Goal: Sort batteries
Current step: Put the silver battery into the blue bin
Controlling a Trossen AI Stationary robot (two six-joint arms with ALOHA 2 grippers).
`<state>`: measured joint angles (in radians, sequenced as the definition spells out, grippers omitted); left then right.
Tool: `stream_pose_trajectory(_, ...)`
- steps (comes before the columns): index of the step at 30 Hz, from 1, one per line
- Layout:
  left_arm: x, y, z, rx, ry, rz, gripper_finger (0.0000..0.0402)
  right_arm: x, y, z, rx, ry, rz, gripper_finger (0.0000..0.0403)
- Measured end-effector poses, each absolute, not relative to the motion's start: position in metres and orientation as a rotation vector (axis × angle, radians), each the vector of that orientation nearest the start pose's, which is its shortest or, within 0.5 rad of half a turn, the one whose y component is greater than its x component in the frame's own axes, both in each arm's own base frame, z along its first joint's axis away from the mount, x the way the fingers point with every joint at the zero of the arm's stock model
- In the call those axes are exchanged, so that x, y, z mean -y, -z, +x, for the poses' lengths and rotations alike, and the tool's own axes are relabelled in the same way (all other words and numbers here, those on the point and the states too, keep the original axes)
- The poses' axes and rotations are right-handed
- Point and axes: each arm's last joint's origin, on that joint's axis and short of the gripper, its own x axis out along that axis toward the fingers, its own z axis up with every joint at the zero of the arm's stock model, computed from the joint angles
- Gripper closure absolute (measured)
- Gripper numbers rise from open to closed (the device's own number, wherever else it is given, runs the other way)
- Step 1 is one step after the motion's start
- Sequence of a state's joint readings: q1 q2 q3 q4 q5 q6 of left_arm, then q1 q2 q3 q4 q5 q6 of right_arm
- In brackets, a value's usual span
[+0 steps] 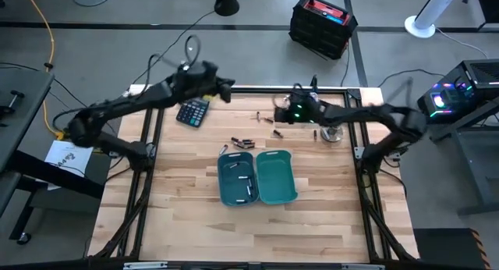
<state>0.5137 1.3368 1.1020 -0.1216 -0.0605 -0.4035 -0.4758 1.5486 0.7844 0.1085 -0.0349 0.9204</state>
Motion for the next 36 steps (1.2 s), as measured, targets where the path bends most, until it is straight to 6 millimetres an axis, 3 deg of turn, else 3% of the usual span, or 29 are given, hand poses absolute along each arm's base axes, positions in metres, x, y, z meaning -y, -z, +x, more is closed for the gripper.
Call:
stream_pose_trajectory(6,-0.115,-0.316,0.228,-0.127,-0.627,-0.558,0.0401,0.181,-0.174,0.329,-0.715,0.729,0.905,0.0403)
stream_pose_trajectory(9,-0.105,-0.319,0.218,-0.098,-0.626,-0.558,0.0401,0.192,-0.17,0.346,-0.849,0.725,0.851,0.0403)
stream_pose_trajectory(19,-0.097,-0.331,0.205,-0.062,-0.607,-0.464,0.0401,0.211,-0.161,0.393,-0.966,0.715,0.847,0.0403)
stream_pose_trajectory(24,-0.096,-0.331,0.206,-0.071,-0.564,-0.478,0.0401,0.211,-0.148,0.404,-1.068,0.786,0.81,0.0403)
stream_pose_trajectory(31,-0.094,-0.331,0.206,-0.085,-0.496,-0.48,0.0401,0.209,-0.156,0.41,-1.04,0.803,0.84,0.0403)
stream_pose_trajectory(36,-0.092,-0.338,0.2,-0.067,-0.486,-0.412,0.0401,0.205,-0.188,0.42,-0.97,0.79,0.797,0.0403)
